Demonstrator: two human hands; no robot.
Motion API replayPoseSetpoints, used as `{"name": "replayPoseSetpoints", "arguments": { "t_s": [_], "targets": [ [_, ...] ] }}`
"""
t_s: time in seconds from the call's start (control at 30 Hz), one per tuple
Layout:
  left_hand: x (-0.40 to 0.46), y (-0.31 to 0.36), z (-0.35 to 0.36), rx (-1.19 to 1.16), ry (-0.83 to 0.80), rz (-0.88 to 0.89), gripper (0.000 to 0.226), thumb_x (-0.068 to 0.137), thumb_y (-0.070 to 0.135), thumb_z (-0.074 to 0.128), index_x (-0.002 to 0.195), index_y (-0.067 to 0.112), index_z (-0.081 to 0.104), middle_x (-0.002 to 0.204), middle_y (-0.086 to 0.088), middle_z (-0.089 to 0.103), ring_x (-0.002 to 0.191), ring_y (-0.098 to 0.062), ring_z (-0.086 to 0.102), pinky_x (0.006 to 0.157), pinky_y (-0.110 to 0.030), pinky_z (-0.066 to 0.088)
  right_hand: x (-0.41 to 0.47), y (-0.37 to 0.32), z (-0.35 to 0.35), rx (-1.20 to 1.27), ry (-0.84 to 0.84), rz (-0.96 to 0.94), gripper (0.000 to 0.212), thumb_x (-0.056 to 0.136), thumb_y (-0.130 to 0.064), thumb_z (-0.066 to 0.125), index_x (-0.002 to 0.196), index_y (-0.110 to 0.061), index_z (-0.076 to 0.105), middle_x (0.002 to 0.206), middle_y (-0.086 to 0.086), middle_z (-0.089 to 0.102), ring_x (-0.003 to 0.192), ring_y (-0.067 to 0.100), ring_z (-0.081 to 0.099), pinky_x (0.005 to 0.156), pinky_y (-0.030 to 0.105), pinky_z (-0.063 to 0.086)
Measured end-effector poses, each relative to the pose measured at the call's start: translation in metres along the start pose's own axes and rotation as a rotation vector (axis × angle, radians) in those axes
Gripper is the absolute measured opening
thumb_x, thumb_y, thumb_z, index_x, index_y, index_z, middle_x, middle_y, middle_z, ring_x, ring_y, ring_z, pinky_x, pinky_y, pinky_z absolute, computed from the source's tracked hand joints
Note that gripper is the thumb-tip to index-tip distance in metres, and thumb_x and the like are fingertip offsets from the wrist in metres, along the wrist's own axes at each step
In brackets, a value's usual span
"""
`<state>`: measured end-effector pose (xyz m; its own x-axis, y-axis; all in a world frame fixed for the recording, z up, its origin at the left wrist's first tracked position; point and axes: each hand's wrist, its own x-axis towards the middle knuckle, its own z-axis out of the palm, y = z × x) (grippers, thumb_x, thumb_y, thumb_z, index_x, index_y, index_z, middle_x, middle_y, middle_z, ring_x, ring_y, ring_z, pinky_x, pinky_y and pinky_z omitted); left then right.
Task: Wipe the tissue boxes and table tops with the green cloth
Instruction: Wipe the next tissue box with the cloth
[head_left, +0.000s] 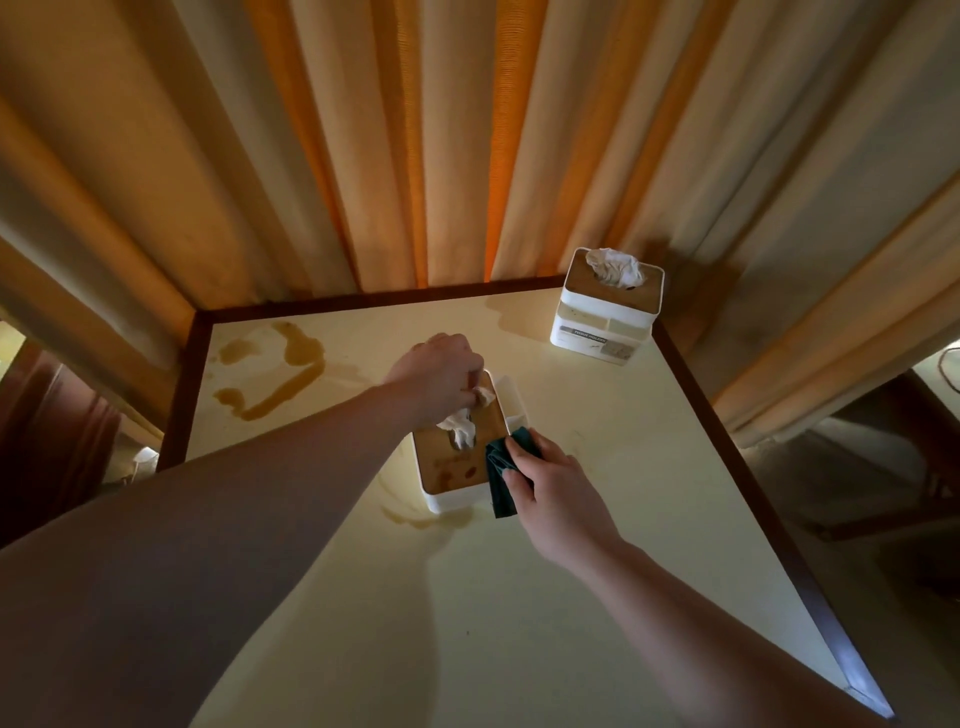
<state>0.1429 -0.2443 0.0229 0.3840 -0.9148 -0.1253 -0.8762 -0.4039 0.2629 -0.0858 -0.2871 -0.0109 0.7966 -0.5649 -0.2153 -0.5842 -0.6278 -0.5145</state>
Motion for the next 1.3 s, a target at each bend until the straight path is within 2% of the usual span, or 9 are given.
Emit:
{"name": "replayPoseSetpoints", "arguments": {
  "t_s": [0.17,0.33,0.4,0.53,0.63,0.8,0.93,1.1,1.3],
  "targets": [
    [0.021,0.000,-0.006,-0.002,-0.321,0.081,0.055,0.096,0.029,0.068,0.148,0.038,0.052,0.130,0.000,0.055,0.112,-0.020,0.054,0.096,-0.039,0.047,-0.002,0.003,-0.002,0.014,-0.007,0.012,0.050,0.110,-0.041,0.038,0.159,-0.032,0.039,0.168,-0.008,0.028,0.136,0.022,0.040,0.109,0.039,0.046],
    [0.018,-0.008,-0.010,0.025,-0.287,-0.004,0.045,0.099,0.034,0.065,0.143,0.029,0.056,0.115,-0.001,0.059,0.105,-0.022,0.055,0.083,-0.032,0.041,-0.001,0.012,-0.008,0.019,0.030,0.042,0.050,0.110,-0.042,0.038,0.159,-0.031,0.040,0.166,-0.005,0.030,0.136,0.022,0.041,0.111,0.038,0.046],
    [0.013,-0.013,-0.005,0.011,-0.246,-0.092,0.042,0.098,0.038,0.064,0.138,0.027,0.056,0.122,-0.004,0.063,0.107,-0.024,0.057,0.084,-0.033,0.044,0.002,0.015,-0.011,0.017,0.040,0.060,0.050,0.110,-0.043,0.038,0.159,-0.031,0.040,0.166,-0.005,0.030,0.137,0.022,0.041,0.112,0.037,0.045],
    [-0.003,-0.020,0.002,-0.054,-0.172,-0.335,0.035,0.098,0.043,0.060,0.122,0.018,0.052,0.106,-0.008,0.063,0.093,-0.025,0.060,0.078,-0.039,0.054,0.009,0.015,-0.015,0.019,0.063,0.078,0.050,0.110,-0.042,0.038,0.159,-0.031,0.040,0.167,-0.005,0.029,0.139,0.022,0.040,0.113,0.036,0.044],
    [-0.015,-0.023,0.005,-0.130,-0.195,-0.453,0.041,0.096,0.048,0.061,0.119,0.016,0.051,0.105,-0.006,0.061,0.092,-0.025,0.059,0.072,-0.037,0.051,0.015,0.013,-0.017,0.014,0.086,0.085,0.050,0.110,-0.042,0.038,0.158,-0.030,0.041,0.166,-0.006,0.030,0.137,0.023,0.042,0.111,0.039,0.046],
    [-0.023,-0.025,-0.012,-0.322,-0.143,-0.487,0.056,0.092,0.056,0.068,0.123,0.009,0.063,0.112,-0.001,0.059,0.111,-0.026,0.058,0.092,-0.038,0.048,0.020,0.009,-0.014,0.031,0.082,0.084,0.049,0.110,-0.042,0.038,0.158,-0.031,0.041,0.165,-0.007,0.031,0.137,0.023,0.041,0.110,0.038,0.046],
    [-0.029,-0.026,-0.008,-0.367,-0.042,-0.326,0.078,0.078,0.075,0.071,0.137,0.027,0.054,0.139,0.000,0.053,0.127,-0.023,0.051,0.099,-0.039,0.045,0.023,0.006,-0.011,0.034,0.083,0.078,0.049,0.111,-0.042,0.037,0.158,-0.032,0.041,0.165,-0.009,0.031,0.137,0.022,0.040,0.109,0.037,0.046],
    [-0.039,-0.012,0.007,-0.091,-0.235,-0.058,0.132,0.058,0.087,0.075,0.162,0.025,0.022,0.160,0.001,0.031,0.145,-0.023,0.030,0.118,-0.043,0.033,0.025,0.008,-0.013,0.012,0.087,0.086,0.047,0.111,-0.041,0.035,0.157,-0.034,0.043,0.165,-0.009,0.030,0.134,0.024,0.042,0.109,0.039,0.046],
    [-0.032,-0.005,0.018,0.041,-0.204,-0.065,0.138,0.043,0.086,0.080,0.156,0.022,0.032,0.140,0.008,0.040,0.129,-0.017,0.040,0.106,-0.041,0.046,0.040,-0.001,-0.012,-0.055,0.128,0.044,0.047,0.110,-0.041,0.035,0.156,-0.035,0.044,0.164,-0.005,0.030,0.130,0.025,0.044,0.106,0.041,0.049]
  ]
}}
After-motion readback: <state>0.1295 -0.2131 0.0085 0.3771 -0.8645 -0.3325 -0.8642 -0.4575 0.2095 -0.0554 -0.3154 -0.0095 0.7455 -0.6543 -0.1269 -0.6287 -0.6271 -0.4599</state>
